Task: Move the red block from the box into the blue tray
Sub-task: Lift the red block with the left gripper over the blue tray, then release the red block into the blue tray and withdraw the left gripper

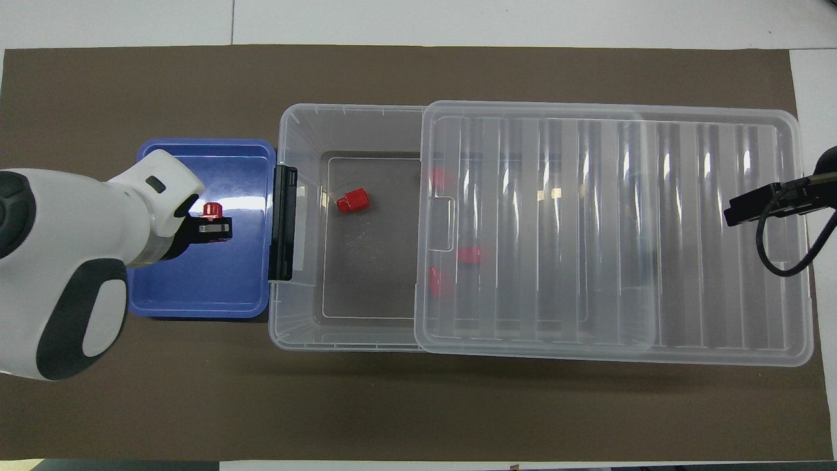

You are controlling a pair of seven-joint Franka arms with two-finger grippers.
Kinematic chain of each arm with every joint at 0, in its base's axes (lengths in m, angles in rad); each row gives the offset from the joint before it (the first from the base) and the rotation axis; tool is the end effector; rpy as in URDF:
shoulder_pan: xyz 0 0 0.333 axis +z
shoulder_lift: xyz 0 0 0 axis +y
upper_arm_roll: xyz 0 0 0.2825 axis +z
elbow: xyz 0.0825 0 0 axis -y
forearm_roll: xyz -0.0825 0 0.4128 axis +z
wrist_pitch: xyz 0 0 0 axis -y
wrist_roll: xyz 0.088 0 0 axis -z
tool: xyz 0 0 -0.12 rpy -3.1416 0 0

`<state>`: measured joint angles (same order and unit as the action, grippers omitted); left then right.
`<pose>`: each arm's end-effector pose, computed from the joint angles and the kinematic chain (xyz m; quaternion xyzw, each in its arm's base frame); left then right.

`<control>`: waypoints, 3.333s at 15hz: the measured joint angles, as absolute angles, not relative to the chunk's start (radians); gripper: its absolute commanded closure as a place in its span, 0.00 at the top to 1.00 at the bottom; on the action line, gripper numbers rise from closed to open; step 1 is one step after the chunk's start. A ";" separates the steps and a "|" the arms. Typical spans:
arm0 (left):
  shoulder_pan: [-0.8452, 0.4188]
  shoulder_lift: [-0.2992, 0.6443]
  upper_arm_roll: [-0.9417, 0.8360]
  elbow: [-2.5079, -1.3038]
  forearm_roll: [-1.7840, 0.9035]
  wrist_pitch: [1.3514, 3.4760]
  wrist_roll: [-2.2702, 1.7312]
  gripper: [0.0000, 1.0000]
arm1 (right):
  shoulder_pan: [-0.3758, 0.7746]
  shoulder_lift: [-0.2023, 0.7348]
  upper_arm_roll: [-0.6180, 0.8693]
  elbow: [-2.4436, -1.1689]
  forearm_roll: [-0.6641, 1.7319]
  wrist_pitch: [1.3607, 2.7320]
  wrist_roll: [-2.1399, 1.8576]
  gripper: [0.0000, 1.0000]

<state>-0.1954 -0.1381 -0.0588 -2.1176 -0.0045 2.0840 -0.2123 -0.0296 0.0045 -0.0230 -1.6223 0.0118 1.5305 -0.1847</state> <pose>0.5365 -0.1401 0.4255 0.9984 -0.0199 0.0512 0.0101 0.5759 -0.0288 0.5465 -0.9966 -0.0659 0.0471 0.0115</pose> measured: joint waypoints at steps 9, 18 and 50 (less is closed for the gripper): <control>-0.056 0.019 -0.059 -2.201 -0.004 2.300 -0.034 0.00 | -0.030 0.004 -0.023 -1.623 0.011 1.530 -0.185 1.00; -0.056 0.122 -0.066 -2.202 -0.004 2.390 0.007 1.00 | -0.030 0.004 -0.023 -1.625 0.010 1.530 -0.185 1.00; -0.027 -0.012 -0.049 -1.611 -0.005 1.616 0.007 1.00 | -0.294 0.007 -0.035 -1.777 -0.027 1.791 -0.582 0.00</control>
<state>-0.0265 -0.0118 -0.0488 -1.6109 -0.0045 1.6157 0.0071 -0.2939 0.0068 -0.0349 -1.7773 -0.0268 1.7915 -0.5820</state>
